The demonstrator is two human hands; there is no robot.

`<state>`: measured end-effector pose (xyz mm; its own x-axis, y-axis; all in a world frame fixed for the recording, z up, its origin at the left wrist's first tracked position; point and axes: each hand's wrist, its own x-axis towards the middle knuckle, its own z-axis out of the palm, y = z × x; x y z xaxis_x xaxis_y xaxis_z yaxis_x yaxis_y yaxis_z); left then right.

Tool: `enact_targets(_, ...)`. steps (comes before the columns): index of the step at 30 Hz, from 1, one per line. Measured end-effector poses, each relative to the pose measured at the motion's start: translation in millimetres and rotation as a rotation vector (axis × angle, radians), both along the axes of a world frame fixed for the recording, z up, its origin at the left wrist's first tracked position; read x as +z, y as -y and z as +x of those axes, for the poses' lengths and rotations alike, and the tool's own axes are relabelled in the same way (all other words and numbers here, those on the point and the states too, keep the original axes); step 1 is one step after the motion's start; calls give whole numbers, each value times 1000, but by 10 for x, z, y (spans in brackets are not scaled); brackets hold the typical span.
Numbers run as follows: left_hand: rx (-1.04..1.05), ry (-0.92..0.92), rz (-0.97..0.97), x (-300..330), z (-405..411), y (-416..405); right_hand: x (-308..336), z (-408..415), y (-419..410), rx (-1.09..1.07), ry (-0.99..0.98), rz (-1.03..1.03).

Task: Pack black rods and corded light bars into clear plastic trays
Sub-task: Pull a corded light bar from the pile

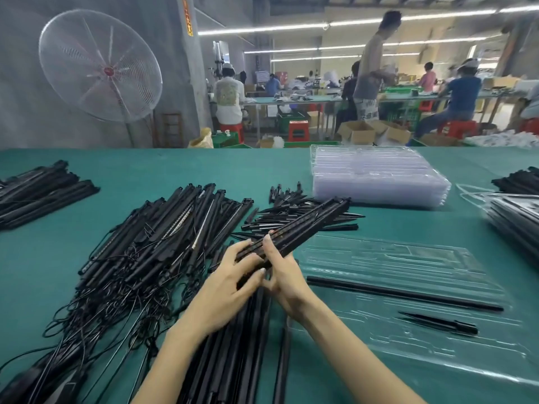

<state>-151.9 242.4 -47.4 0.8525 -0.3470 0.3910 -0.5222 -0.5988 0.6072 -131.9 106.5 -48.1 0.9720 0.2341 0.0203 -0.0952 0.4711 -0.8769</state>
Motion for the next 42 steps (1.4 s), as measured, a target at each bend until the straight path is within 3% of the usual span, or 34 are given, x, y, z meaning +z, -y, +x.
enact_targets(3,67,-68,-48,111,-75,-14,-51,26,81,-159,33,-32)
enact_targets(6,386,-58,340,166,-179,-88,67,105,254,-356,-38,128)
enact_targets(8,409,-146,466,198,-260,-155,148,151,380,-448,-85,233)
enact_targets(11,143,-372,429,213,-357,-251,201,176,515,-546,-100,346)
enact_targets(13,67,-399,424,299,-417,-298,205,168,551,-572,-111,331)
enact_targets(21,125,-514,298,349,-398,-659,247,193,850,-699,-240,625)
enact_targets(24,104,-554,149,340,-413,-730,244,216,1011,-678,-285,762)
enact_targets(26,115,-527,105,288,-407,-780,206,202,1077,-642,-249,637)
enact_targets(28,234,-419,161,239,-377,-809,157,163,1109,-537,-159,324)
enact_targets(32,440,-81,126,183,-309,-722,192,-15,1159,3,53,-368)
enact_targets(35,364,-178,1,193,-271,-589,214,-174,1064,316,241,-907)
enact_targets(38,269,-460,-88,226,-263,-471,136,-296,806,468,335,-1049)
enact_targets(42,237,-436,78,125,-252,-419,66,-344,542,479,397,-1107)
